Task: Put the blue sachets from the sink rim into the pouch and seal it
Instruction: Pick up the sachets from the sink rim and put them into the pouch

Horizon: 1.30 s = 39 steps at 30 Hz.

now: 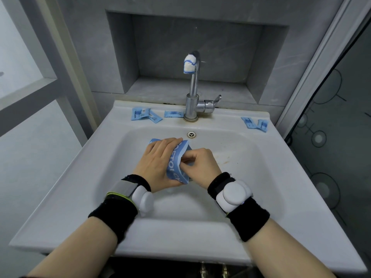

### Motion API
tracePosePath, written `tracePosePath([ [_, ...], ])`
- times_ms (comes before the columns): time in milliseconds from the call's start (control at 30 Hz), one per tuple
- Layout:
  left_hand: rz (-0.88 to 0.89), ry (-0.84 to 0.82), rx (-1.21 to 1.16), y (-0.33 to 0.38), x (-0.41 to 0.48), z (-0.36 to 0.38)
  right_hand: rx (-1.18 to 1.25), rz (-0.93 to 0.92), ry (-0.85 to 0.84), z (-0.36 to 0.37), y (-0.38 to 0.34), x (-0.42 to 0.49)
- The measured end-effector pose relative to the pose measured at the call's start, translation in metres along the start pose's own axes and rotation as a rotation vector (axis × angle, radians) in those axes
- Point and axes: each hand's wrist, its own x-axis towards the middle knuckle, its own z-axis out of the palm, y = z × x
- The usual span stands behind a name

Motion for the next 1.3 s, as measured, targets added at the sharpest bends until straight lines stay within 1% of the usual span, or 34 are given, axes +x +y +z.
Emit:
tracePosePath([
  [200, -0.016, 0.005, -0.013, 0.0001, -0.0006, -0.0006, -0.049, -0.034, -0.064, 0.0013, -0.001, -0.0005],
  [800, -0.026, 0.01, -0.027, 0.0018, -0.0006, -0.0022, -0.093, -0.039, -0.101, 0.0009, 0.0002, 0.0002],
  [967, -0.028, 0.024, -0.037, 0.0009, -0.0008, -0.0022, -0.04, -0.049, -0.057, -0.0005, -0.001, 0.0001],
  [1133, -0.046, 0.031, -0.045, 0.0003, -0.0013, -0.0019, 0.037, -0.047, 0.026, -0.0028, -0.0025, -0.0001],
  [1300, -0.082, 0.015, -0.049, -0.0007, -0.0009, -0.0009, 0.043, -0.063, 0.123, -0.0047, -0.0046, -0.0001],
])
